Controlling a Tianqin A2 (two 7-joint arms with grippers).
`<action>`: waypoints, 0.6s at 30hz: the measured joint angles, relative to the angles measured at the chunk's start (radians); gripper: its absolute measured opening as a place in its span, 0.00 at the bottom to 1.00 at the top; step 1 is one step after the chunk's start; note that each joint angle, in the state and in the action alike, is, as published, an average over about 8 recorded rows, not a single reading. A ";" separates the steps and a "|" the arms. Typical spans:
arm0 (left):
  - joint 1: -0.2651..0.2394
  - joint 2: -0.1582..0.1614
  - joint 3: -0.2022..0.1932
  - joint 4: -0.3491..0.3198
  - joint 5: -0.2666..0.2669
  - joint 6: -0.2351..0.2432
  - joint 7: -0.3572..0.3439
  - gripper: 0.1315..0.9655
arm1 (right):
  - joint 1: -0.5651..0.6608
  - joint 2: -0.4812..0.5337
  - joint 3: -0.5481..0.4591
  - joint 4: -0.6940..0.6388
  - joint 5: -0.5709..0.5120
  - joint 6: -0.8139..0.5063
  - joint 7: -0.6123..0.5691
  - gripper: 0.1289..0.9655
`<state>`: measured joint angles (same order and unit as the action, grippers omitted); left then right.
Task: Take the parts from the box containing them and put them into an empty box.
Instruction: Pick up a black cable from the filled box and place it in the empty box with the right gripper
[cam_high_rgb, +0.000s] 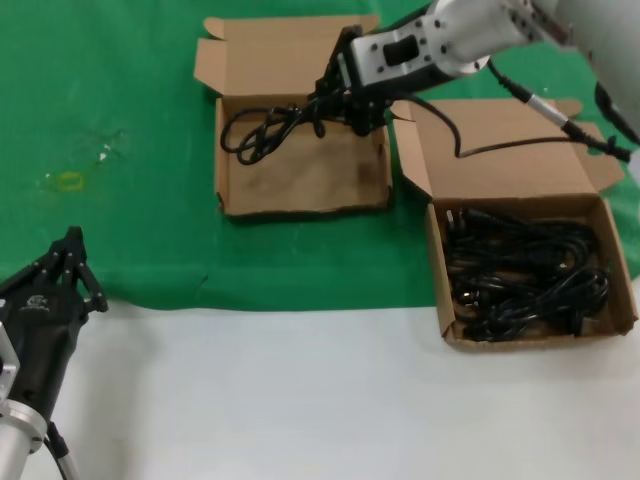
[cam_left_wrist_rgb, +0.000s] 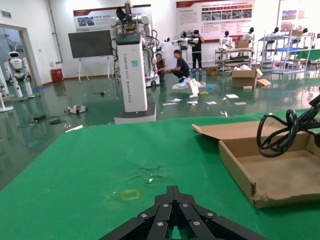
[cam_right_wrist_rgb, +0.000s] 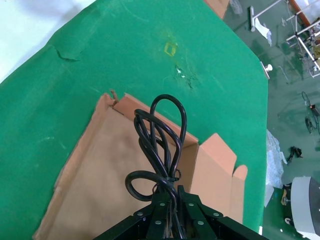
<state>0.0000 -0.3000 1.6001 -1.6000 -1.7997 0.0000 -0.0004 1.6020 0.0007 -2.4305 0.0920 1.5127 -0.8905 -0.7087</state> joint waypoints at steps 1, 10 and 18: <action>0.000 0.000 0.000 0.000 0.000 0.000 0.000 0.01 | -0.005 0.000 -0.029 0.006 0.029 0.006 0.003 0.05; 0.000 0.000 0.000 0.000 0.000 0.000 0.000 0.01 | -0.040 -0.001 -0.240 0.039 0.232 0.052 0.014 0.05; 0.000 0.000 0.000 0.000 0.000 0.000 0.000 0.01 | -0.062 -0.001 -0.307 0.040 0.290 0.086 0.010 0.05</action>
<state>0.0000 -0.3000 1.6000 -1.6000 -1.7997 0.0000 -0.0003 1.5404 0.0000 -2.7377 0.1325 1.8022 -0.8043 -0.6988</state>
